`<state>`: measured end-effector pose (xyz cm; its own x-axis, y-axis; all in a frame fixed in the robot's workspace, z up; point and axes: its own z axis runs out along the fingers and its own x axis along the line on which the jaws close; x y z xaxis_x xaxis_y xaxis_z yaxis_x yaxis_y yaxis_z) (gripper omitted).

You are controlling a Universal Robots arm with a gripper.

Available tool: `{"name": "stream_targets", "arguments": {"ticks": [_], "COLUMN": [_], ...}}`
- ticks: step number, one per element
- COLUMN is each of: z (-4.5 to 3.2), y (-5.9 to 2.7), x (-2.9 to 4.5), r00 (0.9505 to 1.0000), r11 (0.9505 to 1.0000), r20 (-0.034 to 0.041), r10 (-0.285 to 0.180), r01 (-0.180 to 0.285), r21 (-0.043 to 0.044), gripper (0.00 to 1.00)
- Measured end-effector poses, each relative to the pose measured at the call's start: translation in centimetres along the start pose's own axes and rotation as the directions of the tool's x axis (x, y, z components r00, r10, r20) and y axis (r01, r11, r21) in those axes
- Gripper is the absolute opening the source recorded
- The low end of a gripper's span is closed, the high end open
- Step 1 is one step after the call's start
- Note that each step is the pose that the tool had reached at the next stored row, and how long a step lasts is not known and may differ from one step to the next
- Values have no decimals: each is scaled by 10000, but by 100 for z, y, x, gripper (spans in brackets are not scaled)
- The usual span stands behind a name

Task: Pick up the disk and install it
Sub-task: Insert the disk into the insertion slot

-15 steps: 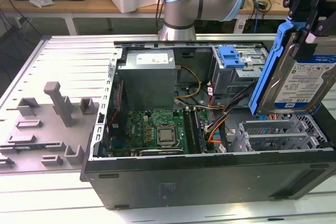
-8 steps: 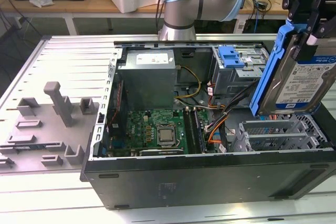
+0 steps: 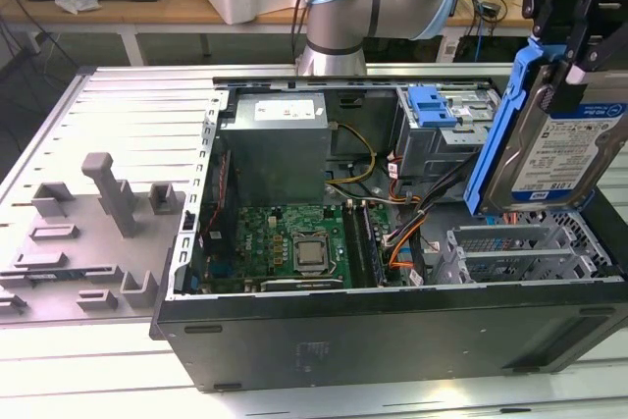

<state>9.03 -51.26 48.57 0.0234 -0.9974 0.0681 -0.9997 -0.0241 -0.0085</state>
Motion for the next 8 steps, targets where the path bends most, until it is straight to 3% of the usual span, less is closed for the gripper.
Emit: {"name": "stream_targets", "arguments": {"ticks": [8], "z": [81], "y": [9], "x": [-13], "r00": [10000], "r11": [10000], "r20": [-2], "r10": [3], "r01": [-3], "r21": [19], "gripper": [37]}}
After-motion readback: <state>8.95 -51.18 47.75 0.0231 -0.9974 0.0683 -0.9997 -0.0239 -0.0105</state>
